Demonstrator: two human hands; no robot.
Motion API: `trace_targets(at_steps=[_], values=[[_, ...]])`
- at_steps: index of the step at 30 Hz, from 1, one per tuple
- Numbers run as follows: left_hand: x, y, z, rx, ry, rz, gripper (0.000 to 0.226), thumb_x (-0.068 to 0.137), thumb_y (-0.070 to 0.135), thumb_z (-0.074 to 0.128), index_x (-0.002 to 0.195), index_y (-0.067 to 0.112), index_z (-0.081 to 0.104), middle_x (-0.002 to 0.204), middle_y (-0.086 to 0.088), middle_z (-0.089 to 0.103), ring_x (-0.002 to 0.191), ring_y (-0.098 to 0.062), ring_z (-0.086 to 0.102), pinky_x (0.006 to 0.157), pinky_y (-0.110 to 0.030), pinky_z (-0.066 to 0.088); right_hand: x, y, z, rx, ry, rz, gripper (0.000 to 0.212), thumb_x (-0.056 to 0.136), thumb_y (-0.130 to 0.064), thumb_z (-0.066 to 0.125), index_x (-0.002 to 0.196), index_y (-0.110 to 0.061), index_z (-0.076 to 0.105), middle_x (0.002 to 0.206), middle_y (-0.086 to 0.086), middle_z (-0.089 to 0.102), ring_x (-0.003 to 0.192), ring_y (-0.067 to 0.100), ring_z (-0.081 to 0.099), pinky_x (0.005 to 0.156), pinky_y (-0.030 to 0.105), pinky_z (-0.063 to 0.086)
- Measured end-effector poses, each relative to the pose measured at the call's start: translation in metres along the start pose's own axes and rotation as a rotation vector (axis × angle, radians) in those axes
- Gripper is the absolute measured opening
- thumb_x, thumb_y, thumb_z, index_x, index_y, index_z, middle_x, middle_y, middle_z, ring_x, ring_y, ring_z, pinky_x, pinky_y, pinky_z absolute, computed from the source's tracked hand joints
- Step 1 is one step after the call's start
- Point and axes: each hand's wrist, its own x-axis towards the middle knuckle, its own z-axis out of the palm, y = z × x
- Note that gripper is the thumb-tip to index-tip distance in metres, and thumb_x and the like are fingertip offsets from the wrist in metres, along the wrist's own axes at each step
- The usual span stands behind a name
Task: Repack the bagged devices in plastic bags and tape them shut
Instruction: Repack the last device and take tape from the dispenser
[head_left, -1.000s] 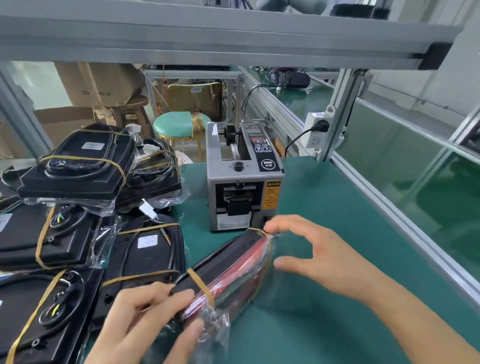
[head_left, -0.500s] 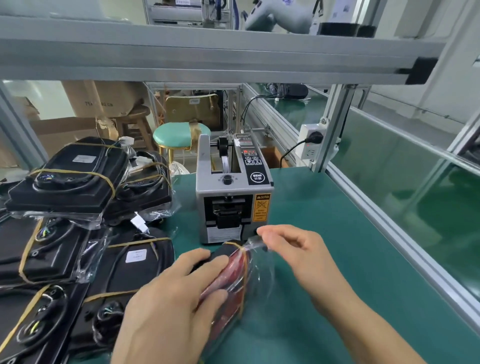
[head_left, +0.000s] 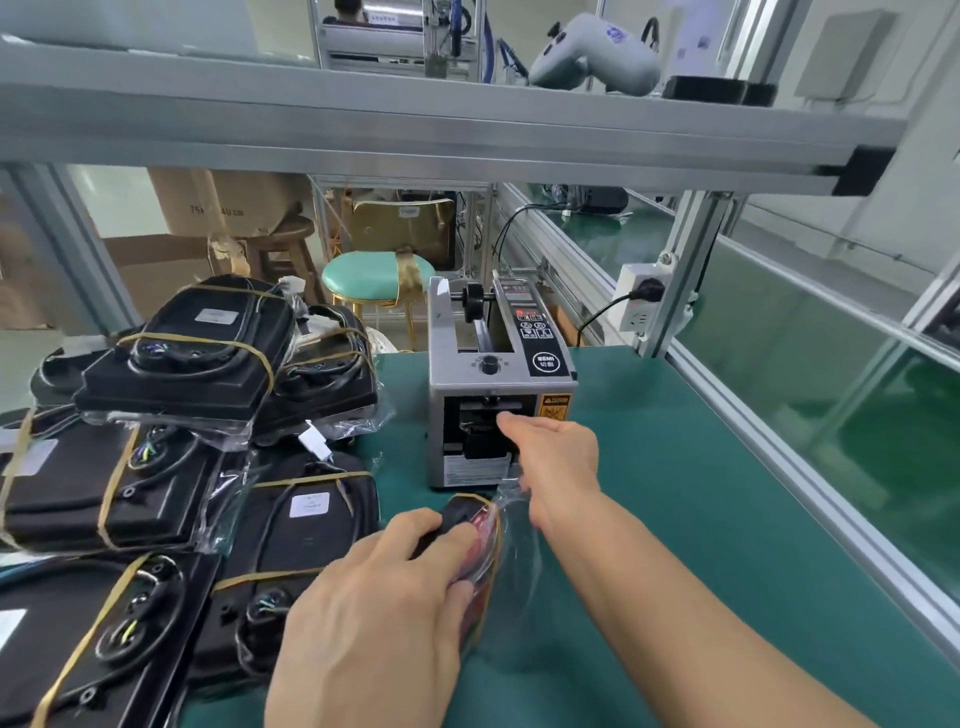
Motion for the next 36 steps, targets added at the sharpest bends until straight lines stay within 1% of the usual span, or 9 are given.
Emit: trace_targets(at_steps=[4, 8, 11, 13, 16, 22, 25, 29, 36], values=[[-0.005, 0.0, 0.0, -0.01, 0.01, 0.01, 0.053, 0.032, 0.025, 0.095, 0.082, 0.03, 0.077, 0.082, 0.008, 0.071, 0.055, -0.01, 0.065, 0.037, -0.025, 0.046, -0.004, 0.0, 0.011, 0.053, 0.092, 0.029, 0.008, 0.078, -0.012, 0.078, 0.08, -0.013, 0.071, 0.08, 0.004, 0.068, 0.068, 0.017, 0.058, 0.061, 0.028, 0.049], [-0.008, 0.0, -0.003, -0.078, -0.053, -0.041, 0.051, 0.038, 0.027, 0.094, 0.086, 0.03, 0.076, 0.087, 0.01, 0.07, 0.058, -0.013, 0.066, 0.039, -0.024, 0.045, -0.005, -0.007, 0.019, 0.086, 0.033, 0.113, 0.012, 0.084, -0.009, 0.069, 0.088, -0.005, 0.058, 0.066, -0.001, 0.053, 0.055, 0.013, 0.046, 0.082, 0.039, 0.053], [-0.011, -0.002, -0.013, -0.053, -0.089, -0.094, 0.05, 0.072, 0.047, 0.071, 0.115, 0.052, 0.048, 0.118, 0.032, 0.048, 0.09, 0.002, 0.056, 0.065, -0.012, 0.037, -0.007, -0.007, 0.02, 0.191, 0.096, 0.216, 0.016, 0.08, -0.008, 0.07, 0.083, -0.014, 0.055, 0.072, 0.005, 0.052, 0.059, 0.017, 0.049, 0.069, 0.034, 0.056], [-0.017, -0.008, -0.013, -0.073, -0.074, -0.114, 0.047, 0.081, 0.049, 0.056, 0.119, 0.052, 0.028, 0.121, 0.037, 0.037, 0.095, 0.003, 0.043, 0.066, -0.011, 0.03, -0.01, -0.008, 0.006, 0.259, 0.001, 0.296, 0.016, 0.081, -0.01, 0.071, 0.08, -0.01, 0.054, 0.068, 0.002, 0.052, 0.05, 0.012, 0.044, 0.04, 0.02, 0.045], [-0.015, -0.009, -0.016, -0.121, -0.092, -0.125, 0.044, 0.08, 0.037, 0.062, 0.116, 0.051, 0.039, 0.119, 0.04, 0.041, 0.104, 0.003, 0.046, 0.069, -0.009, 0.031, -0.018, -0.019, -0.033, 0.233, -0.284, 0.293, 0.02, 0.08, -0.018, 0.071, 0.071, -0.021, 0.054, 0.05, -0.009, 0.04, 0.04, 0.004, 0.029, 0.042, 0.017, 0.022], [-0.011, 0.005, -0.009, -0.236, -0.067, -0.237, 0.046, 0.06, 0.007, 0.083, 0.098, 0.029, 0.071, 0.101, 0.022, 0.068, 0.093, -0.012, 0.064, 0.075, -0.022, 0.039, -0.061, -0.032, -0.079, -0.2, -0.573, -0.004, 0.013, 0.062, -0.033, 0.073, 0.059, -0.022, 0.066, 0.063, -0.01, 0.052, 0.061, 0.006, 0.042, 0.063, 0.024, 0.029], [-0.008, 0.007, -0.008, -0.204, -0.063, -0.234, 0.047, 0.063, 0.011, 0.082, 0.106, 0.027, 0.071, 0.109, 0.024, 0.064, 0.099, -0.01, 0.062, 0.081, -0.02, 0.038, -0.065, -0.029, -0.076, -0.303, -0.652, -0.107, 0.01, 0.077, -0.023, 0.071, 0.072, -0.015, 0.074, 0.074, -0.013, 0.067, 0.075, -0.002, 0.058, 0.08, 0.022, 0.033], [-0.004, 0.002, -0.012, -0.153, -0.09, -0.174, 0.047, 0.071, 0.026, 0.078, 0.114, 0.035, 0.063, 0.113, 0.029, 0.053, 0.103, 0.0, 0.053, 0.08, -0.015, 0.032, -0.06, -0.024, -0.068, -0.364, -0.639, -0.152, 0.016, 0.082, -0.013, 0.07, 0.07, -0.003, 0.07, 0.093, -0.001, 0.063, 0.079, -0.006, 0.058, 0.071, 0.001, 0.035], [-0.002, -0.006, -0.012, -0.167, -0.106, -0.158, 0.042, 0.073, 0.032, 0.076, 0.111, 0.039, 0.061, 0.107, 0.03, 0.052, 0.092, 0.003, 0.051, 0.074, -0.009, 0.034, -0.052, -0.025, -0.055, -0.405, -0.65, -0.191, 0.021, 0.083, -0.011, 0.07, 0.063, -0.015, 0.069, 0.098, -0.018, 0.057, 0.089, -0.009, 0.054, 0.075, 0.011, 0.033]])
